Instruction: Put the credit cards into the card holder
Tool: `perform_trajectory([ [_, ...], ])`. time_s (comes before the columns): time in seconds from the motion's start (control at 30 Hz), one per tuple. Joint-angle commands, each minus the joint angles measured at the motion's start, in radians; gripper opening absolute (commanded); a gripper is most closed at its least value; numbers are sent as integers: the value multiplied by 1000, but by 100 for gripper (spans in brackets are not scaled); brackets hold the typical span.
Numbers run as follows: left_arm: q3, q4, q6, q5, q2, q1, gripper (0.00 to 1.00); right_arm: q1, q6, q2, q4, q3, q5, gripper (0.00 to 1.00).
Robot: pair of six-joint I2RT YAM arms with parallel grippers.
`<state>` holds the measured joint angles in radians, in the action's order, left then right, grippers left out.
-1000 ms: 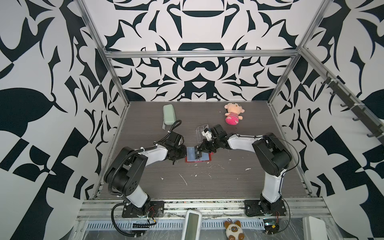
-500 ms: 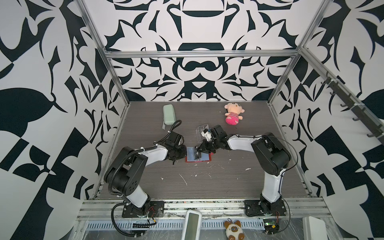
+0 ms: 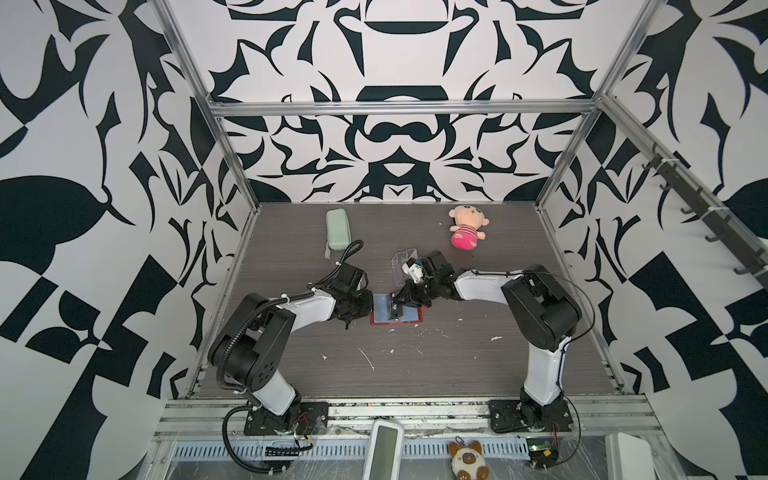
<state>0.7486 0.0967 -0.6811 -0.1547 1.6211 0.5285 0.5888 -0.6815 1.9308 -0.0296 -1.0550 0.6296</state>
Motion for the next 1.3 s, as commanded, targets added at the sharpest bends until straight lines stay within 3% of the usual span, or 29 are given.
perform_trajectory([
  [0.0, -19, 103, 0, 48, 57, 2, 0, 2, 18, 0, 81, 6, -59, 18],
  [0.43, -13, 107, 7, 51, 83, 2, 0, 26, 75, -43, 213, -48, -184, 40],
  [0.83, -22, 118, 9, 52, 79, 4, 0, 65, 126, -111, 352, -98, -350, 49],
  [1.13, -39, 123, 0, 31, 51, 23, 0, 87, 145, -153, 408, -111, -437, 48],
  [1.27, -44, 128, -8, 27, 36, 34, 0, 102, 159, -146, 453, -133, -482, 39],
])
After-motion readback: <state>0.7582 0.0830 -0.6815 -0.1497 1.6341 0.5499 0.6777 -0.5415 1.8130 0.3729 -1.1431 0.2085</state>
